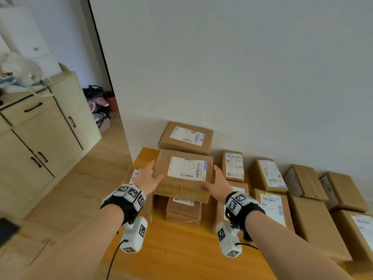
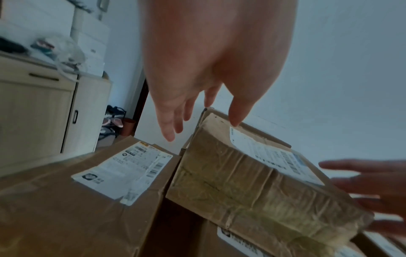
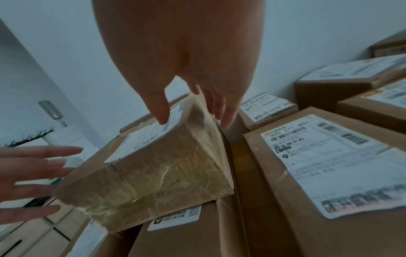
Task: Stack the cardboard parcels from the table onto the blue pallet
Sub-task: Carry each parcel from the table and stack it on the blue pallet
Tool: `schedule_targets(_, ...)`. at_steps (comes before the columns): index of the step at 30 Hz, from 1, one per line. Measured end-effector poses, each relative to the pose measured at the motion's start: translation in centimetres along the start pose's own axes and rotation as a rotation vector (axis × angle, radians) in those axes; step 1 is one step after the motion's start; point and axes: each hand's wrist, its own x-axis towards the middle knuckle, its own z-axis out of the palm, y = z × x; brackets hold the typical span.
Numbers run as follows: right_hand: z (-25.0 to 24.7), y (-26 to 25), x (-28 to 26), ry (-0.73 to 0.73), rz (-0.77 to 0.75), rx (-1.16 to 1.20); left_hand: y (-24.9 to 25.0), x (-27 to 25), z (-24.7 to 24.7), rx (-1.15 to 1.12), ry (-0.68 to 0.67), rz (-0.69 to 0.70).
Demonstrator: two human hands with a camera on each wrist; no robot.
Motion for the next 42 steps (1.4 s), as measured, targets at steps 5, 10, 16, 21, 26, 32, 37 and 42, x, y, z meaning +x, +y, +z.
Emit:
schedule_targets(5, 1.1, 0.2, 1.3, 0.01, 0.144, 0.086, -0.7, 2.0, -0.4, -0.068, -0.118, -0.027)
schedule_targets(10, 2.0, -0.3, 1.4, 0.075, 0.206, 0.129, -1.4, 3.2, -0.8, -0.167, -0.209, -0.042)
schedule_targets(16, 2.8, -1.2, 0.7, 0.144, 0.267, 0.145, -2.1, 4.0, -1.5, -0.254, -0.301, -0.067)
schedule_targets(21, 3.5, -1.1, -0.5, 0.183, 0.303, 0.177, -2.4, 3.5, -1.5, -0.323, -0.356, -0.111)
schedule_targets(26, 4.3, -0.3, -2.5, 0.255, 0.33, 0.223, -3.0, 3.0, -1.8, -0.396, -0.402, -0.111)
schedule_targets(32, 4.0, -0.5, -6.7, 0.346, 0.339, 0.277, -2.1, 1.6, -0.9, -0.414, -0.462, -0.04)
schedule_targets(37, 1.7, 0.8, -11.2, 0.466, 0.377, 0.315, 0.5, -0.5, 1.6, -0.399, -0.525, 0.032)
schedule_targets(42, -1.6, 3.6, -15.9, 0.575, 0.445, 0.415, 4.4, -3.7, 5.3, -0.385, -0.599, 0.121)
